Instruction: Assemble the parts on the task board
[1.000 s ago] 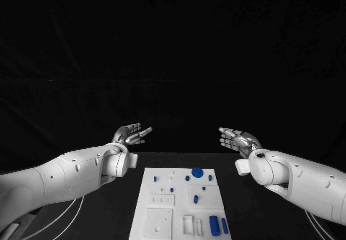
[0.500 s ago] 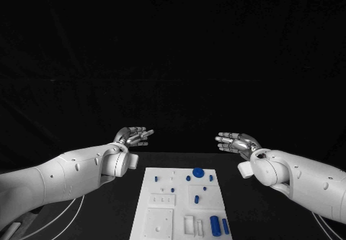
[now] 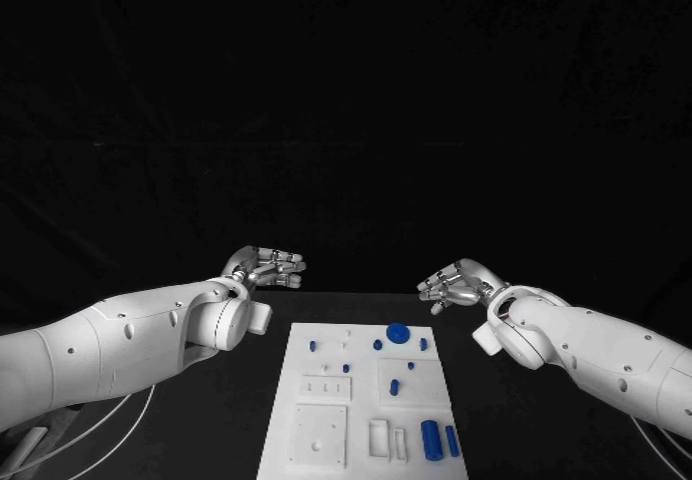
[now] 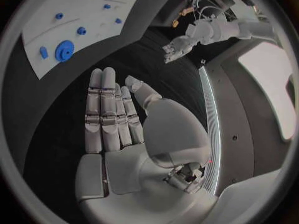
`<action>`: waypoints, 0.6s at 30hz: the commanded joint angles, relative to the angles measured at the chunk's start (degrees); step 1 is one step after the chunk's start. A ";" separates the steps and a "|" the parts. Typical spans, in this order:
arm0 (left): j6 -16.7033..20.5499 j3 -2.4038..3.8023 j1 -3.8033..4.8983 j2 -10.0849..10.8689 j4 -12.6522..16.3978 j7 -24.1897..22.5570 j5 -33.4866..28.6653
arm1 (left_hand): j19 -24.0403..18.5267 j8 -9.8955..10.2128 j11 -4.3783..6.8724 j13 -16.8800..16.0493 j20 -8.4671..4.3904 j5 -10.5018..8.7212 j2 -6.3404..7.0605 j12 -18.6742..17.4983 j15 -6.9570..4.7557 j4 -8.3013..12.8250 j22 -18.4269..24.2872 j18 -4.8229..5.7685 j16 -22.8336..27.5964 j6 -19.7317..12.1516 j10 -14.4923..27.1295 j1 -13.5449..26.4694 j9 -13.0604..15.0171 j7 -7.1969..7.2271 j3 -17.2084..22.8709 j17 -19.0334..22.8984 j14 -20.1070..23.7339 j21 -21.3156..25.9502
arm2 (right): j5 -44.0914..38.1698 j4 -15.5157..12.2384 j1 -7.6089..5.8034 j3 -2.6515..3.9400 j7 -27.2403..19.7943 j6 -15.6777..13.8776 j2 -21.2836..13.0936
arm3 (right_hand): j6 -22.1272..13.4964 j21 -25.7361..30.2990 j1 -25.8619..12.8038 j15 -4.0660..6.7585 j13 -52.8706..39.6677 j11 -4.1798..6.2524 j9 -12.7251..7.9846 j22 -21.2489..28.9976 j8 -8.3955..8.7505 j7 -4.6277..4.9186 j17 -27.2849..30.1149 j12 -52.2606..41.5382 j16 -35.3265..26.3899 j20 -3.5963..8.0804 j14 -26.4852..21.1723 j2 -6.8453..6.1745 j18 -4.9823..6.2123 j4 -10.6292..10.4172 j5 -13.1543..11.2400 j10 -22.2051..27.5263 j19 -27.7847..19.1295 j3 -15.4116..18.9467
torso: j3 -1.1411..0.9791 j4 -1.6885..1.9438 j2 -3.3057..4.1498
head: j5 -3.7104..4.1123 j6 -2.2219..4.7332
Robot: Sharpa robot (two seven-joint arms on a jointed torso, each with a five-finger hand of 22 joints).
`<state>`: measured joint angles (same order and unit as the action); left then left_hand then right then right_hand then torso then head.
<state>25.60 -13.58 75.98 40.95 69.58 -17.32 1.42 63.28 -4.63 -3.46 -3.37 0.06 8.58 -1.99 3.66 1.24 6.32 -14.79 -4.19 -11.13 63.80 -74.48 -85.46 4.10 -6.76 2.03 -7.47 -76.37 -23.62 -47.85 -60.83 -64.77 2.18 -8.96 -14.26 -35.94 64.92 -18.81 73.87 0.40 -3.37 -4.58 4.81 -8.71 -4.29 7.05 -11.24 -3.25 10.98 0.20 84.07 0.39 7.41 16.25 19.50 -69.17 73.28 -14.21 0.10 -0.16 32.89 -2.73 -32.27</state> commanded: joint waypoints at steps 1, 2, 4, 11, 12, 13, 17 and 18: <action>-2.87 0.14 0.71 1.01 2.63 -0.32 3.02 | -3.35 0.89 0.17 -0.02 -0.68 -0.32 -0.31 -0.24 -0.13 1.28 -4.08 1.09 -0.92 0.69 -0.37 -0.15 -0.16 0.12 -0.07 -0.66 -0.04 -4.85 | -18.51 -0.06 -0.02 0.05 -0.81 -0.53 0.67 | 1.46 -3.19 -0.42 0.88 0.02 0.58 -0.37 -2.23 0.69 -0.46 -5.07 -0.09 6.99 1.66 2.50 -1.27 -0.69 0.13 0.48 -1.06 1.64 -1.08 | 0.34 0.56 1.64 | 0.14 -0.35; -2.94 0.18 0.90 1.44 3.54 -0.44 3.16 | -8.57 1.00 0.00 -0.03 -0.60 -0.24 -1.08 -0.25 0.01 2.50 -9.83 0.98 -1.72 0.43 -0.06 0.62 -0.20 -0.05 0.01 -1.38 1.00 -11.36 | -20.69 -0.05 -0.02 0.05 -0.61 -0.54 0.92 | 1.29 -4.90 -0.56 1.24 0.05 0.68 -0.70 -3.35 0.66 -0.48 -6.71 -0.01 9.08 2.30 2.54 -1.45 -0.48 0.15 0.54 -1.13 2.86 -1.54 | 0.35 0.70 1.92 | 0.12 -0.45; -3.07 0.24 1.18 2.17 5.04 -0.62 3.32 | -10.41 0.93 -0.32 -0.05 -0.12 -0.22 -1.32 -0.19 0.27 3.09 -11.39 0.60 -1.71 -0.19 0.73 1.00 -0.19 -0.26 0.24 -1.47 1.65 -12.93 | -24.19 0.00 -0.02 0.05 -0.07 -0.65 1.41 | 1.38 -8.53 -1.21 1.43 0.04 0.83 -1.01 -6.12 0.69 -0.60 -11.42 -0.04 15.75 2.83 2.08 -1.94 -0.20 0.13 0.51 -1.31 3.54 -2.94 | 0.42 1.08 2.65 | 0.26 -0.28; -3.57 0.57 2.00 5.11 11.56 -1.22 3.59 | -12.11 0.91 -0.45 -0.03 0.40 -0.26 -1.49 -0.25 0.33 5.15 -13.62 -0.07 -2.54 -0.57 1.06 3.18 -0.14 -0.29 0.81 -2.04 1.95 -15.09 | -37.43 0.31 0.01 0.06 3.98 -2.14 3.52 | 0.14 -17.86 -2.79 1.28 0.01 0.46 -1.06 -14.48 0.70 -0.33 -22.16 -0.14 30.62 2.64 0.99 -3.77 1.48 -0.11 0.37 0.28 3.92 -7.85 | 0.55 2.54 4.76 | 1.05 -0.62; -3.59 0.64 2.09 5.47 12.36 -1.27 3.60 | -12.11 0.91 -0.45 -0.03 0.40 -0.26 -1.49 -0.25 0.33 5.15 -13.62 -0.07 -2.54 -0.57 1.06 3.18 -0.14 -0.29 0.81 -2.04 1.95 -15.09 | -38.93 0.31 0.02 0.06 4.62 -2.39 3.77 | -0.18 -18.42 -2.86 1.13 0.02 0.31 -1.08 -15.11 0.70 -0.24 -22.71 -0.11 31.59 2.52 0.78 -4.08 1.47 -0.10 0.35 0.71 4.00 -8.22 | 0.57 2.68 4.96 | 1.08 -0.77; -3.59 0.72 2.17 5.82 13.13 -1.30 3.61 | -12.12 0.93 -0.46 -0.03 0.43 -0.29 -1.43 -0.26 0.36 5.28 -13.62 -0.06 -2.58 -0.63 1.10 3.47 -0.15 -0.27 0.77 -2.07 2.00 -15.04 | -40.33 0.33 0.03 0.06 5.26 -2.60 4.02 | -0.26 -19.07 -2.89 1.05 0.04 0.39 -1.06 -16.24 0.74 -0.27 -23.44 -0.06 33.08 2.47 -0.03 -4.38 1.61 -0.09 0.26 0.77 3.58 -8.98 | 0.61 2.95 5.43 | 1.28 -0.66; -3.51 1.11 2.52 6.75 15.42 -1.38 3.63 | -11.99 0.92 -0.50 -0.03 0.52 -0.28 -1.31 -0.25 0.42 5.69 -13.37 -0.05 -2.65 -0.80 1.20 4.09 -0.15 -0.27 0.73 -2.12 2.15 -14.61 | -44.61 0.45 0.06 0.06 7.33 -3.48 4.94 | -0.95 -20.16 -3.25 0.84 0.04 0.03 -1.09 -17.84 0.71 -0.08 -22.86 -0.06 34.64 2.27 0.01 -5.12 1.70 -0.23 0.08 1.72 4.28 -9.52 | 0.83 3.55 6.57 | 1.74 -0.51; -3.51 1.18 2.60 6.86 15.75 -1.39 3.63 | -11.87 0.91 -0.53 -0.04 0.54 -0.32 -1.32 -0.24 0.43 5.81 -13.24 -0.06 -2.66 -0.87 1.27 4.31 -0.14 -0.28 0.74 -2.13 2.19 -14.41 | -45.35 0.49 0.06 0.06 7.73 -3.72 5.14 | -1.17 -20.26 -3.28 0.79 0.04 -0.04 -1.09 -18.18 0.71 -0.03 -22.61 -0.06 34.98 2.23 -0.06 -5.31 1.74 -0.25 0.11 1.98 4.30 -9.61 | 0.89 3.65 6.73 | 1.80 -0.63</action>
<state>23.19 -12.49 78.40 47.77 84.76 -17.69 4.43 51.68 -3.78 -4.01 -3.36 0.50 8.58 -3.21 3.66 1.54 11.72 -28.17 -3.52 -13.49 63.30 -73.49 -81.76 3.93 -7.11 2.76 -9.55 -74.61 -38.25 -85.24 -60.40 -64.73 2.22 -4.53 -16.41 -30.95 64.13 -38.80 70.68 1.49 -3.37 -4.63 3.78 -26.76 -3.76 7.15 -33.96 -3.25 45.83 2.64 84.02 -4.49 8.46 15.97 19.75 -67.47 77.49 -23.50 0.77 2.77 38.46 -1.22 -32.86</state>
